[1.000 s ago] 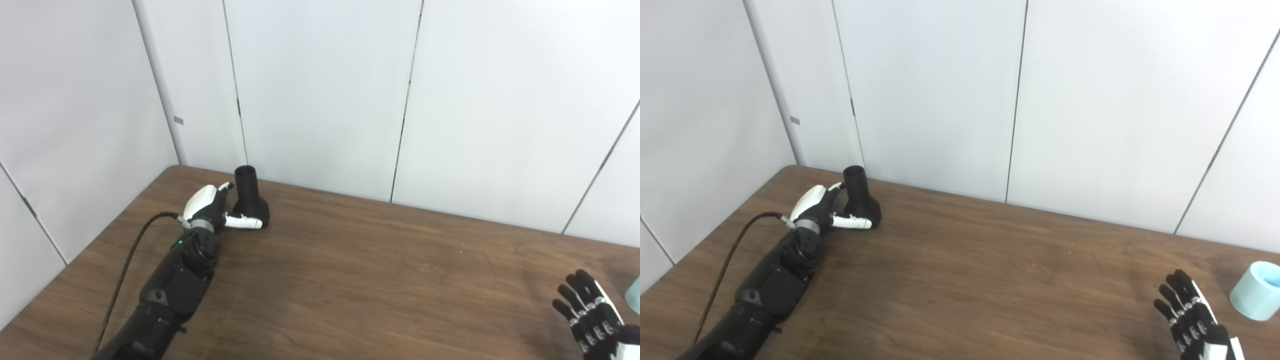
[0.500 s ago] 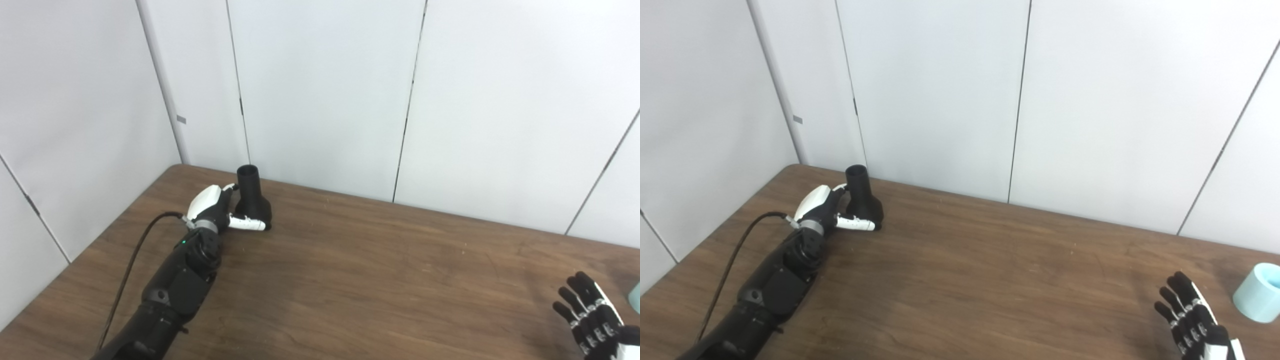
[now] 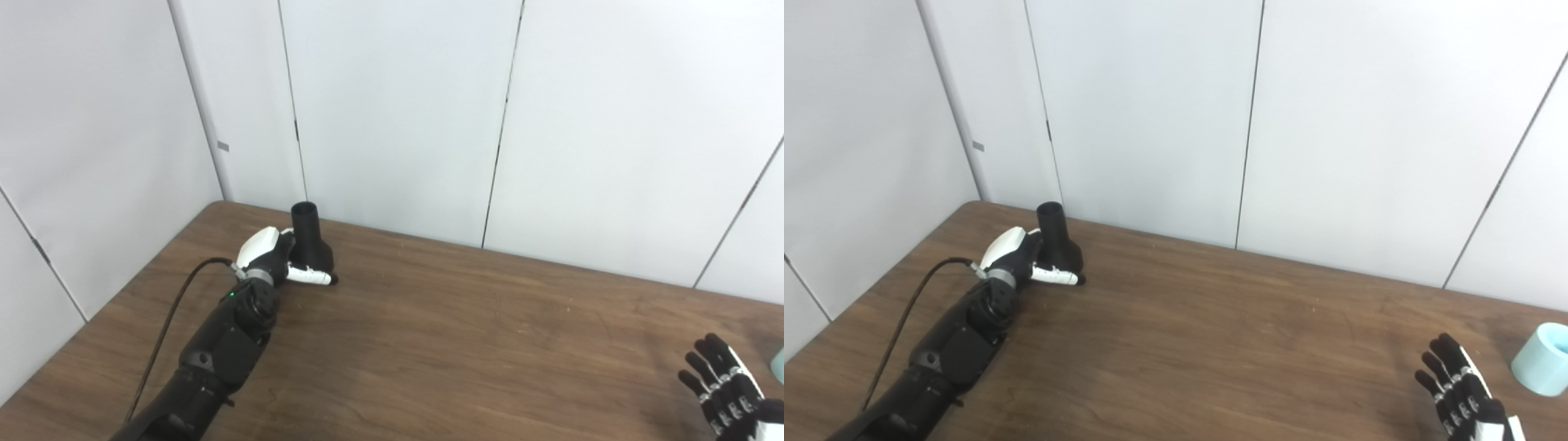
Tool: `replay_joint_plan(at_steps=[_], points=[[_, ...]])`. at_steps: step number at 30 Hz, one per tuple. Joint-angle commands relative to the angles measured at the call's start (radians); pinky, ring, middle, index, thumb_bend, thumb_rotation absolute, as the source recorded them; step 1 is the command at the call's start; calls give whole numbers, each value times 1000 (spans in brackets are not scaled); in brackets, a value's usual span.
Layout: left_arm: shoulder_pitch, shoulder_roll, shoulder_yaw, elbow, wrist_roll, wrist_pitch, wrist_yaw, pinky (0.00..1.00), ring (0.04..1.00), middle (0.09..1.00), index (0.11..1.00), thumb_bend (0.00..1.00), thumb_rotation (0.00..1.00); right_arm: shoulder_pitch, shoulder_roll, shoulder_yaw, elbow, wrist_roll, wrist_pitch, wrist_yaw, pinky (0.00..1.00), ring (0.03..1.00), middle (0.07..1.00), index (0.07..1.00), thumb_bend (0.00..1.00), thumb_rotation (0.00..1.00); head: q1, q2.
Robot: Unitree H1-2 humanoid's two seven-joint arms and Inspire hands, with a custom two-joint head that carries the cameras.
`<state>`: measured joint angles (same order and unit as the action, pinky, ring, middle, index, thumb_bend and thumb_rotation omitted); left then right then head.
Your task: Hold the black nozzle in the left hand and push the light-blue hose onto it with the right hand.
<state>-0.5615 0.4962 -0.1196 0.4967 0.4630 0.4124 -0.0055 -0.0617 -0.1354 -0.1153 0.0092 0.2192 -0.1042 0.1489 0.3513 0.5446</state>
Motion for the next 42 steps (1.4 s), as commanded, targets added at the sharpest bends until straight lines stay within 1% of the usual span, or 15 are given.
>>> replay_joint_plan(at_steps=[1,5,8,9,12,16,17,18,19,21,23,24,31,38,42], points=[[-46,7,-10,5,4,-22,-2,1000,979,924,813,1000,347,30,17,7,13,6,2,-2,874,928,922,918,624,1000,1,1],[-47,7,-15,15,7,-22,2,1000,978,922,792,1000,336,30,15,5,13,9,1,0,874,928,921,918,622,1000,1,3],[-48,8,-22,27,13,-23,7,1000,976,920,764,989,298,30,15,5,11,9,1,-1,874,928,923,918,621,1000,1,3],[-46,11,-25,26,17,-23,6,1000,975,920,755,982,288,31,16,5,7,9,3,-1,874,928,924,919,622,1000,4,10],[-43,20,-35,25,29,-20,5,1000,972,916,697,947,261,31,16,4,4,14,5,0,874,928,927,920,626,1000,7,13],[-43,25,-35,33,29,-28,15,1000,961,881,607,871,182,33,17,2,-2,18,8,1,874,928,927,922,626,1000,8,17],[-43,25,-32,36,27,-30,20,988,946,856,538,667,115,34,18,2,-5,18,8,1,873,927,927,922,626,1000,8,17],[-43,23,-28,40,24,-30,24,974,937,844,514,598,91,35,19,2,-8,18,10,0,873,926,927,922,626,1000,8,19],[-43,20,-24,40,21,-26,28,923,916,828,501,562,76,36,19,2,-10,17,11,0,873,925,928,922,628,1000,7,21],[-38,14,-19,36,18,-15,37,791,868,798,488,532,58,37,19,2,-15,19,12,1,872,923,927,922,629,1000,8,23],[-34,10,-19,30,18,-7,42,734,841,778,484,524,52,38,18,0,-15,21,11,3,872,923,926,922,631,1000,10,25],[-32,10,-19,31,18,-7,43,727,837,773,484,523,51,38,17,0,-14,23,11,5,872,923,926,922,632,1000,11,26],[-20,20,-21,19,19,-17,33,741,845,769,486,522,51,39,13,-2,-16,23,14,6,870,920,925,924,633,1000,16,32],[-10,18,-13,17,11,-25,38,746,841,769,485,522,50,39,9,-3,-17,21,18,5,870,920,925,926,637,1000,17,37],[1,11,-7,-5,9,-22,41,727,831,768,485,522,50,43,12,1,-33,11,26,0,870,919,925,926,637,1000,-3,47]])
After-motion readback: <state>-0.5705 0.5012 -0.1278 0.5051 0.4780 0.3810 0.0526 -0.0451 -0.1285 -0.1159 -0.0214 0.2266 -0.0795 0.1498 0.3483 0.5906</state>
